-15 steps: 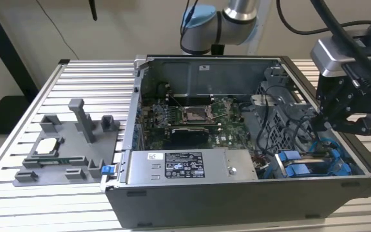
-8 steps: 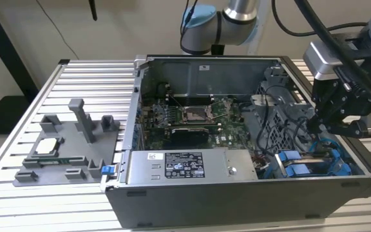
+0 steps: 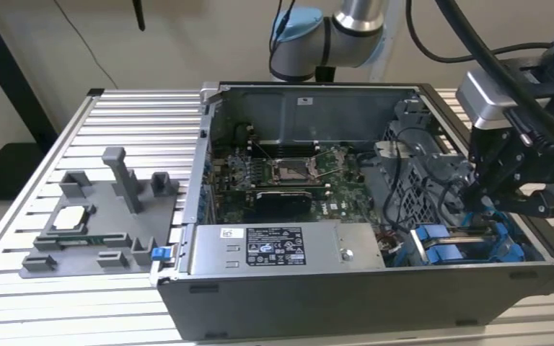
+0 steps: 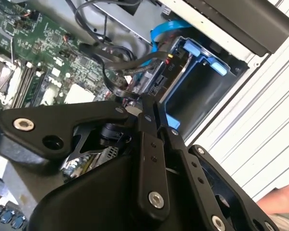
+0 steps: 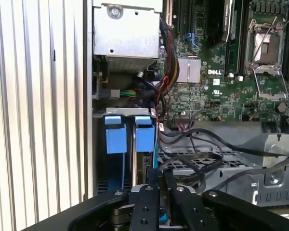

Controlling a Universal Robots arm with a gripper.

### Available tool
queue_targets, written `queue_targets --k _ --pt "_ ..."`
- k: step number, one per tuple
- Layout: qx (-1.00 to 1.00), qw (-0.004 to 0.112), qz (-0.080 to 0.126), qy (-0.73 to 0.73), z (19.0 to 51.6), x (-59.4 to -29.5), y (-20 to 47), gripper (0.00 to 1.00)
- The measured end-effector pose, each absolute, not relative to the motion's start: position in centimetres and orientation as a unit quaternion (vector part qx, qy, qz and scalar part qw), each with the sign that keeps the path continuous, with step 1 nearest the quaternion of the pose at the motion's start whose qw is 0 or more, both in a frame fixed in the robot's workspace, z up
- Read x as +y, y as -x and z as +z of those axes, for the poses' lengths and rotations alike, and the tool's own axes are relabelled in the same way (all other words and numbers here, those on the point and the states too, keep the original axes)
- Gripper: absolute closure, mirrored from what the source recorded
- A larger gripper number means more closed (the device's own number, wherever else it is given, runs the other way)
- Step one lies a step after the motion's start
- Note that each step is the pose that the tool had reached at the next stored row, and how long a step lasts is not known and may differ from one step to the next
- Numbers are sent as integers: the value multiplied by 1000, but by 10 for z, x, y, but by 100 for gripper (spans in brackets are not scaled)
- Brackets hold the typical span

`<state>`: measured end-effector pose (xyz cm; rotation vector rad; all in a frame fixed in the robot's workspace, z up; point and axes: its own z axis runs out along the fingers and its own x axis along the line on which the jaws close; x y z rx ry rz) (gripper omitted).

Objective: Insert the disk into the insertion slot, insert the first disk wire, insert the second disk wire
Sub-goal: 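Insert the second disk wire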

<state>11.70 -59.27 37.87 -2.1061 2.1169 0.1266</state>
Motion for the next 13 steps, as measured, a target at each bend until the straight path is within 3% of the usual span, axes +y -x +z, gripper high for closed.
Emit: queue_targets --k 13 --pt "707 70 36 703 360 -591 -117 100"
